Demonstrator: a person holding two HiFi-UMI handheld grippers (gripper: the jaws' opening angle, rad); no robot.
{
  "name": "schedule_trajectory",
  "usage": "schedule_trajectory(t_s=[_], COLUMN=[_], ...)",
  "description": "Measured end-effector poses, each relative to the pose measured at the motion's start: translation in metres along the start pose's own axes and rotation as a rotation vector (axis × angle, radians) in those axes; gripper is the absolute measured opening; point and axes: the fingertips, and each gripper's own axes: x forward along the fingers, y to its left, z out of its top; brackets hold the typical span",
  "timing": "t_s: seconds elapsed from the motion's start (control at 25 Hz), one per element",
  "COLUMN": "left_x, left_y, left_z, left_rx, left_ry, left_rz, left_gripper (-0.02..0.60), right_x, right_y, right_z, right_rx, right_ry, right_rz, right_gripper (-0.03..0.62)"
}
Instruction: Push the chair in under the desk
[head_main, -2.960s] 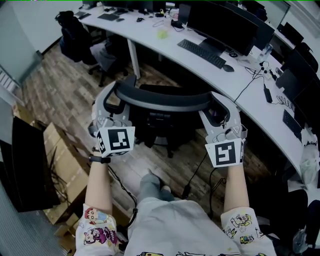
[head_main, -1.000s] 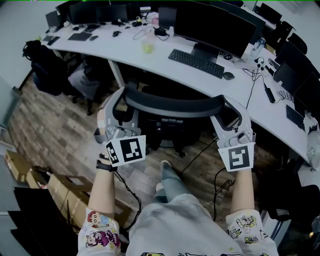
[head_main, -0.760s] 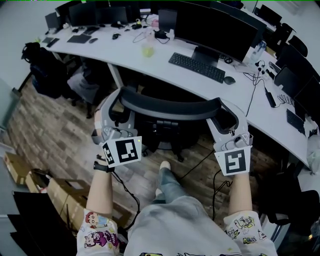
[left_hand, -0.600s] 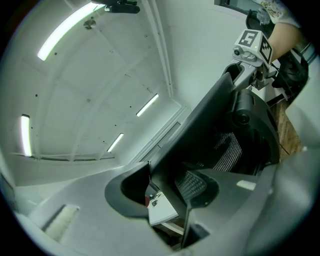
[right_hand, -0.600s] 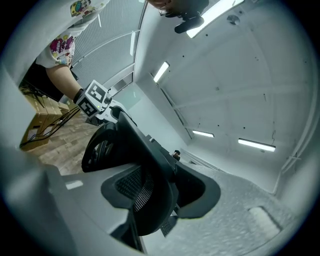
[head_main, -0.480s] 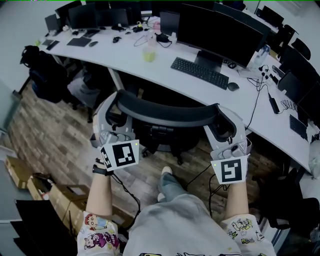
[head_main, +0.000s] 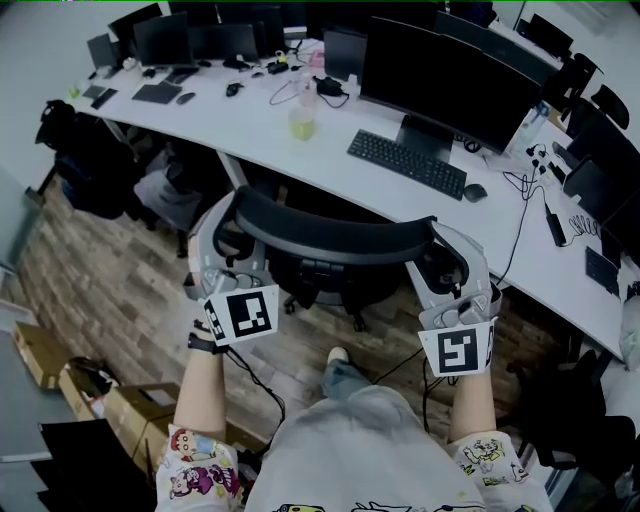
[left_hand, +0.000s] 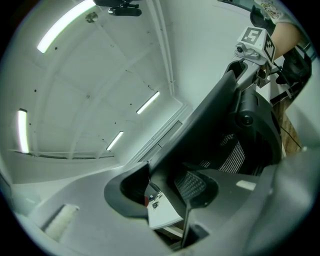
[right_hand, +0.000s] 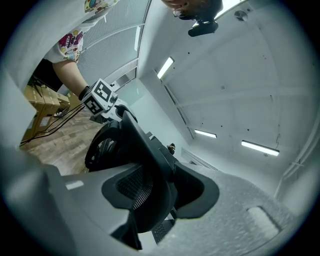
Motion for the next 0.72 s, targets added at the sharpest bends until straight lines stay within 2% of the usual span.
schedule_trajectory(t_s=[0.48, 0.72], left_x=[0.057, 0.077], left_y=[0.01, 0.014], left_z=[-0.021, -0.024], left_rx=[-0.015, -0.003], left_ry=[-0.013, -0.056], left_rz=[0.01, -0.007], left_gripper=[0.164, 0.164], right_x=[0.049, 0.066], right_y=[-0.019, -0.026], right_z=[-0.009, -0.016], right_rx=[-0.043, -0.035], right_ry=[-0.018, 0.023], right_rz=[-0.019, -0.048], right_gripper=[0.166, 0.166])
